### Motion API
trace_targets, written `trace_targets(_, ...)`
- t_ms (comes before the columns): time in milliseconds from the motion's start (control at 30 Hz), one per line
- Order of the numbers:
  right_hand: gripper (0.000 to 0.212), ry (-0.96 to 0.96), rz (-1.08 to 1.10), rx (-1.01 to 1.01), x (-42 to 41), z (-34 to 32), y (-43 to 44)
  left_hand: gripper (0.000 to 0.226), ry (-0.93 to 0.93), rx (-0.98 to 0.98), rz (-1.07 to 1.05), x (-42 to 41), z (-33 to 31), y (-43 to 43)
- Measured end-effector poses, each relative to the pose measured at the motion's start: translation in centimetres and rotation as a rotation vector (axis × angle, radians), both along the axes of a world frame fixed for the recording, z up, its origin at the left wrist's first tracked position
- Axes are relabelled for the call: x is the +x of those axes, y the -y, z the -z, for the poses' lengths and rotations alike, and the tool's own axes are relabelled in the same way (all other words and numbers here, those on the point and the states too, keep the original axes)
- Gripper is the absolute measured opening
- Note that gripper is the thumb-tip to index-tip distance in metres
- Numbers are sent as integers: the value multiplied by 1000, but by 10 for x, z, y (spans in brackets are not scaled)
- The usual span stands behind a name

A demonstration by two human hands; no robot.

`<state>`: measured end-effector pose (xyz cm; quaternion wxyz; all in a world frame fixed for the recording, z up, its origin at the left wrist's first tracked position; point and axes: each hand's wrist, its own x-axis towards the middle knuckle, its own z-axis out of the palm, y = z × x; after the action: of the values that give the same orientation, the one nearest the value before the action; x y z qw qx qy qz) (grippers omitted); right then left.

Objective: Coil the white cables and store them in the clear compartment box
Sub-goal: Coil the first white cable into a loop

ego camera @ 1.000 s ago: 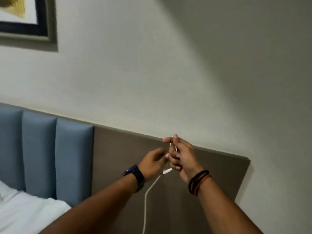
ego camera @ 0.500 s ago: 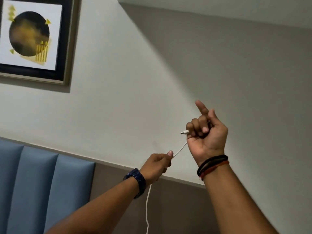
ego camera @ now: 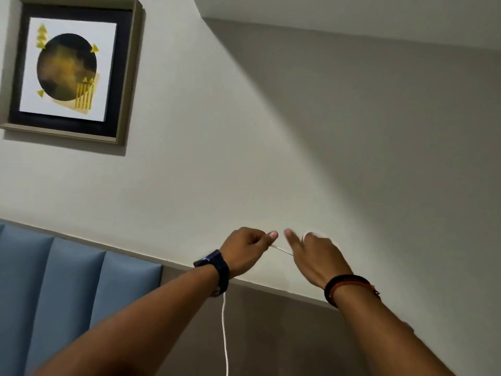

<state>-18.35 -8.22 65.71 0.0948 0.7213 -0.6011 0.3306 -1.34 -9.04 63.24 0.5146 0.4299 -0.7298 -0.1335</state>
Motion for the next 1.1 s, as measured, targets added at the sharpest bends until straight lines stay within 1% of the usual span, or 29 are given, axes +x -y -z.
trace_targets(33, 67, -50, -45, 104, 0, 4, -3, 57, 17, -11, -36, 3, -2, 1)
trace_targets(67, 71, -37, -129, 208, 3, 6, -8, 58, 26, -22, -71, 6, -4, 2)
trace_targets(100, 72, 34, -240, 306, 7, 8, -13, 59, 22, -33, -104, 9, -7, 3)
trace_targets(133, 71, 157, -365, 402, 11, 8, -19, 60, 5, -45, -128, 11, -9, 5)
trace_targets(167, 68, 325, -505, 494, 15, 7, -25, 60, -28, -58, -134, 13, -11, 5)
trace_targets(233, 62, 664, -788, 695, 23, 0, -39, 58, -136, -74, -103, 12, -17, 5)
trace_targets(267, 59, 785, -923, 772, 27, -5, -46, 56, -211, -78, -69, 8, -19, 3)
trace_targets(300, 57, 874, -1053, 806, 32, -10, -54, 54, -300, -71, -20, 3, -21, 3)
trace_targets(333, 54, 953, -1171, 789, 38, -15, -62, 54, -382, -56, 35, -3, -21, 1)
trace_targets(367, 52, 1035, -1265, 727, 43, -20, -67, 52, -436, -33, 92, -9, -21, -1)
trace_targets(433, 44, 1208, -1368, 520, 49, -34, -76, 45, -420, -6, 149, -21, -16, -3)
trace_targets(467, 36, 1286, -1367, 377, 49, -42, -77, 46, -379, -3, 146, -24, -13, -3)
trace_targets(500, 27, 1351, -1318, 197, 47, -50, -75, 53, -340, 11, 131, -27, -10, -3)
trace_targets(533, 17, 1383, -1202, -22, 43, -59, -71, 60, -304, 34, 107, -28, -7, -3)
trace_targets(567, 10, 1374, -1021, -261, 39, -66, -68, 65, -266, 52, 85, -27, -6, -3)
trace_targets(600, 8, 1327, -794, -493, 32, -71, -62, 66, -231, 61, 73, -26, -5, -4)
trace_targets(633, 12, 1244, -552, -686, 23, -72, -51, 65, -201, 61, 62, -25, -5, -5)
trace_targets(667, 19, 1127, -344, -802, 14, -70, -40, 64, -177, 58, 53, -23, -6, -6)
trace_targets(700, 26, 967, -199, -823, 7, -64, -31, 64, -166, 54, 46, -22, -8, -8)
trace_targets(733, 33, 763, -91, -763, 1, -54, -22, 64, -159, 40, 41, -20, -11, -8)
trace_targets(800, 50, 215, 128, -549, -8, -26, -9, 65, -128, -7, 15, -17, -19, -8)
trace_targets(833, 60, -27, 170, -413, -10, -14, -6, 65, -101, -33, -10, -16, -22, -7)
trace_targets(867, 70, -153, 144, -266, -8, -4, -5, 65, -76, -56, -45, -13, -25, -6)
trace_targets(900, 76, -162, 62, -101, -5, 2, -7, 65, -64, -73, -84, -11, -27, -3)
trace_targets(933, 80, -82, -62, 81, -1, 4, -10, 64, -69, -81, -122, -7, -28, -1)
trace_targets(1000, 84, 197, -352, 425, 7, 3, -18, 66, -126, -87, -176, 1, -29, 4)
trace_targets(1033, 82, 361, -516, 570, 10, 0, -23, 67, -169, -84, -182, 3, -30, 5)
trace_targets(1067, 77, 525, -685, 671, 13, -4, -27, 67, -212, -75, -175, 4, -30, 6)
trace_targets(1100, 70, 676, -844, 714, 16, -10, -33, 68, -255, -57, -153, 2, -30, 6)
